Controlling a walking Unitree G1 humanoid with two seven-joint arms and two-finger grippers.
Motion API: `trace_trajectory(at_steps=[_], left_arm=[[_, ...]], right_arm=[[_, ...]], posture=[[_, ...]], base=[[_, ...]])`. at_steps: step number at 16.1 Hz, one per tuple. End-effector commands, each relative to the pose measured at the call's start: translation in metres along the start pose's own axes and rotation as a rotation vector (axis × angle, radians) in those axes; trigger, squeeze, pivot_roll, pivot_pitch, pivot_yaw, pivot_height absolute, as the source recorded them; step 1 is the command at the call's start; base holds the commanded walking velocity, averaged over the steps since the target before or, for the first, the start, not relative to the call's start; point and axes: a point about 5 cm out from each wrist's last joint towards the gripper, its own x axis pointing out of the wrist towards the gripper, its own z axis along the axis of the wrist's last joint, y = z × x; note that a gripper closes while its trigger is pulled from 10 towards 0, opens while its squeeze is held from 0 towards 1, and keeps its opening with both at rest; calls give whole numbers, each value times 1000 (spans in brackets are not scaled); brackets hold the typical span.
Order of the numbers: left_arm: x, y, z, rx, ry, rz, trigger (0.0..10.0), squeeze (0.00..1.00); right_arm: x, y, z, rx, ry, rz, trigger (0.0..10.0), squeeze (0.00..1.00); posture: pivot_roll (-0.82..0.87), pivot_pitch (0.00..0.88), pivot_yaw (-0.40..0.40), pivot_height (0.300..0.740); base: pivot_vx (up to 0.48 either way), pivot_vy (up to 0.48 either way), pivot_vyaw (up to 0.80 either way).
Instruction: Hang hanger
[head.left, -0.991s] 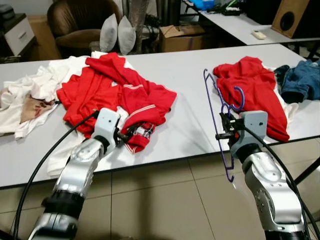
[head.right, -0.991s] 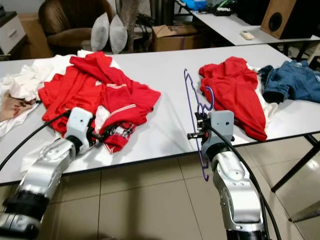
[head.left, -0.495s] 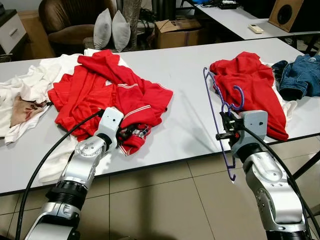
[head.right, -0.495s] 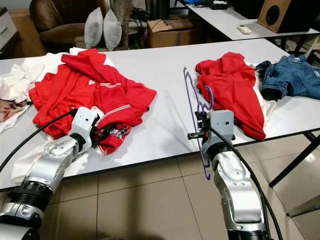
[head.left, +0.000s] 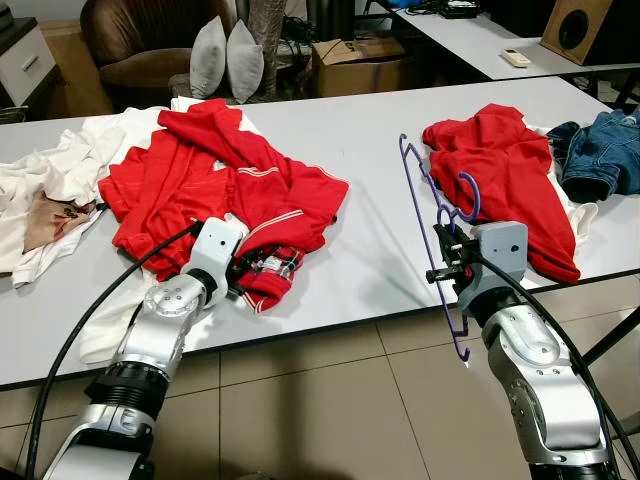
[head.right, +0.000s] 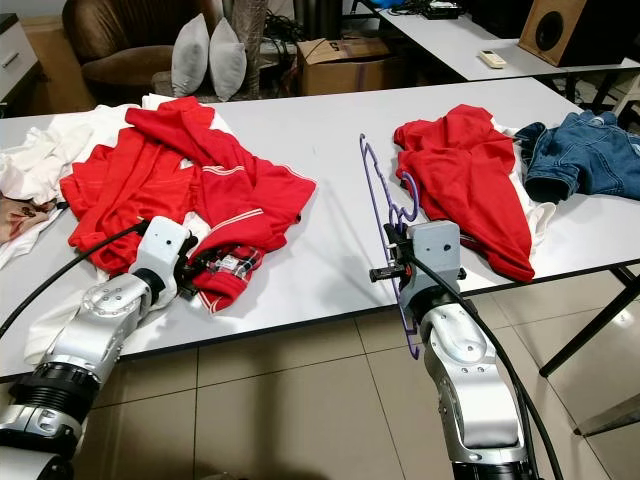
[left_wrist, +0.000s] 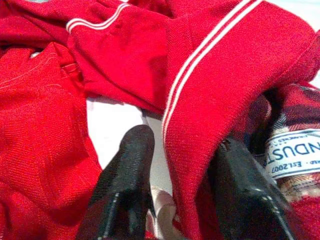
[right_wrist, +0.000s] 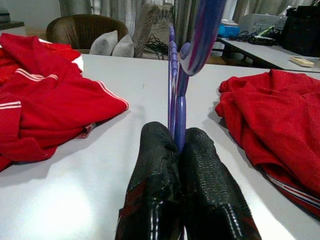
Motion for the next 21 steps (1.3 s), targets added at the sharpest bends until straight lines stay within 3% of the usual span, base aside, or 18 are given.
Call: trace_trajectory(at_steps=[1, 5, 8, 9, 10, 12, 14, 17, 21], left_arm=[[-2, 4, 4, 27, -19, 10, 0, 0], [-2, 4, 9, 10, -46, 7, 0, 0], [-1, 6, 41, -102, -164, -19, 0, 0], [0, 8, 58, -130, -222, -22, 0, 0], [1, 12, 85, -130, -305, -26, 0, 0], [1, 15, 104, -112, -361, -29, 0, 0], [2, 17, 144, -67, -460, -33, 0, 0], [1, 15, 159, -4, -483, -51, 0, 0], [-2, 2, 154, 81, -462, -120, 0, 0]], right_arm=[[0, 0, 3, -2, -16, 5, 10000, 0], [-1, 3, 2, 20, -8, 40, 10000, 0], [-7, 3, 5, 104, -12, 135, 10000, 0], [-13, 5, 7, 134, -18, 209, 0, 0], [-24, 11, 9, 134, -12, 355, 0, 0], [-32, 15, 9, 120, 5, 444, 0, 0], [-45, 21, 8, 125, 29, 577, 0, 0], [-51, 27, 8, 156, 41, 647, 0, 0], [-44, 30, -2, 195, 69, 641, 0, 0]], posture=[[-124, 0, 33, 740], [-123, 0, 33, 740], [-115, 0, 35, 740], [-114, 0, 36, 740], [-115, 0, 38, 740], [-119, 0, 43, 740], [-124, 0, 55, 740], [-124, 0, 60, 740], [-117, 0, 54, 740]], base=[[0, 0, 0], [0, 0, 0], [0, 0, 0], [0, 0, 0], [0, 0, 0], [0, 0, 0], [0, 0, 0], [0, 0, 0], [0, 0, 0]])
